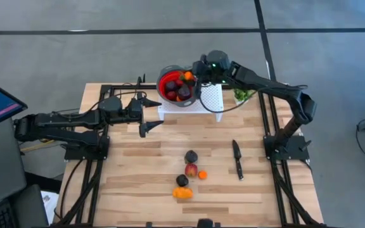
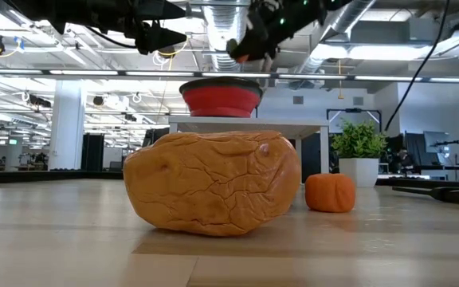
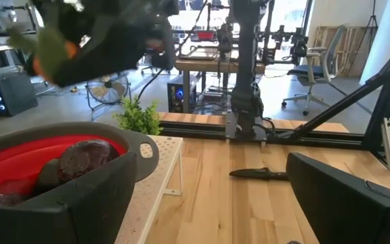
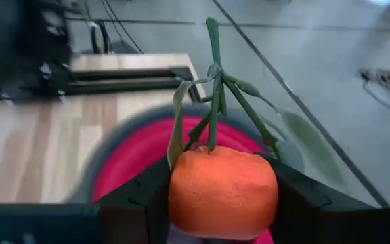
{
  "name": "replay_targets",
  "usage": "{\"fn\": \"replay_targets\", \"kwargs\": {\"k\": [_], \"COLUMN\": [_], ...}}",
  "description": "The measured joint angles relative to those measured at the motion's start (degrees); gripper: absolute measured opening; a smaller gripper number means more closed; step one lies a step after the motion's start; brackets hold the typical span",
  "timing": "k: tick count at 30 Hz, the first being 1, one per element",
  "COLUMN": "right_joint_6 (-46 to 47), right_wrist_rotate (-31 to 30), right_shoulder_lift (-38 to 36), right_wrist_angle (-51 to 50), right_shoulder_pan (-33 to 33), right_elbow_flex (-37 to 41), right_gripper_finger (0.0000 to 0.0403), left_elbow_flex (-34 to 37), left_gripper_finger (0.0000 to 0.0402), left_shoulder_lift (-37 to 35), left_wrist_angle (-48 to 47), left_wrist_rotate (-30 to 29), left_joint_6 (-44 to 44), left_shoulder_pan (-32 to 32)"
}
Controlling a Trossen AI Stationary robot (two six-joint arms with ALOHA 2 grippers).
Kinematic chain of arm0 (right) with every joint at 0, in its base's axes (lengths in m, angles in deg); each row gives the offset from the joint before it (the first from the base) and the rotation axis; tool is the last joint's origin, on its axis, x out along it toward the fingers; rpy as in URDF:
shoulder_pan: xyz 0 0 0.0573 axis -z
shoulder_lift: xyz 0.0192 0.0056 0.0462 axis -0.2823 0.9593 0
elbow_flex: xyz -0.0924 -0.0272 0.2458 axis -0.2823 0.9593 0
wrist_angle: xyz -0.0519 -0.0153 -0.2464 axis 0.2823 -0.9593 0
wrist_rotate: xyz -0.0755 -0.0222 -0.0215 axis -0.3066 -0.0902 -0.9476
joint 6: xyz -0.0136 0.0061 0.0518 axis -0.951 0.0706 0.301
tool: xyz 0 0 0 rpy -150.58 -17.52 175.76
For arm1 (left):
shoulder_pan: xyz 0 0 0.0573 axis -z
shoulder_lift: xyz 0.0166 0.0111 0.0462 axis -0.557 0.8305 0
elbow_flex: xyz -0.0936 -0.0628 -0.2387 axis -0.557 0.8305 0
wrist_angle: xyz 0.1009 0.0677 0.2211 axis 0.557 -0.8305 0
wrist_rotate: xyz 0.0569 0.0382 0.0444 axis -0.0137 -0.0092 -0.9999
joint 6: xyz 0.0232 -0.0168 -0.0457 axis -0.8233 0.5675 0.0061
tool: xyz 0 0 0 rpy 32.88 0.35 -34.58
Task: Pick & Place Fruit
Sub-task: Put the right tangerine into the strainer bowl on the shelf, then put the tangerine into the strainer bowl on the shelf
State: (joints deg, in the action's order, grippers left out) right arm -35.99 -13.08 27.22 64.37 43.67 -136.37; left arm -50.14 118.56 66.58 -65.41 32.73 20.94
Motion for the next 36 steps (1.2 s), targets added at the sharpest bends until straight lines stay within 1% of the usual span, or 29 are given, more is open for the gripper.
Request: {"fn": "replay_targets", "kwargs": {"k": [5,8,11,14,20,23,32,36], "right_joint_6": [0.91,1.17,1.39,2.61,6.78,6.85,5.57,5.47], "right_wrist_rotate": [0.04,0.07,0.07,0.07,0.01,-0.17,-0.17,-0.19], "right_shoulder_lift": [3.08,3.93,3.99,3.95,3.95,3.95,3.78,2.78], "right_wrist_angle": [0.06,-0.38,-1.54,-1.88,-2.62,-2.43,-2.47,-4.06], "right_shoulder_pan": [1.72,2.24,2.76,2.81,3.46,3.60,2.80,1.05], "right_elbow_flex": [0.00,-0.02,0.00,0.00,0.00,0.00,0.00,0.04], "right_gripper_finger": [0.0177,0.0168,0.0169,0.0185,0.0232,0.0246,0.0249,0.0249], "left_elbow_flex": [0.00,0.00,0.00,0.00,0.00,0.00,0.00,0.00], "left_gripper_finger": [0.0374,0.0374,0.0374,0.0374,0.0374,0.0374,0.0374,0.0374], "left_shoulder_lift": [0.00,0.00,0.00,0.00,0.00,-0.01,0.00,0.00], "left_wrist_angle": [0.07,0.16,0.32,0.35,0.37,0.39,0.39,0.43], "left_wrist_rotate": [0.00,-0.01,0.00,0.00,0.00,0.01,0.01,0.00], "left_joint_6": [0.00,0.00,0.00,0.00,0.00,0.00,0.02,0.00], "left_shoulder_pan": [0.01,-0.01,0.01,0.00,0.01,0.00,0.00,0.00]}}
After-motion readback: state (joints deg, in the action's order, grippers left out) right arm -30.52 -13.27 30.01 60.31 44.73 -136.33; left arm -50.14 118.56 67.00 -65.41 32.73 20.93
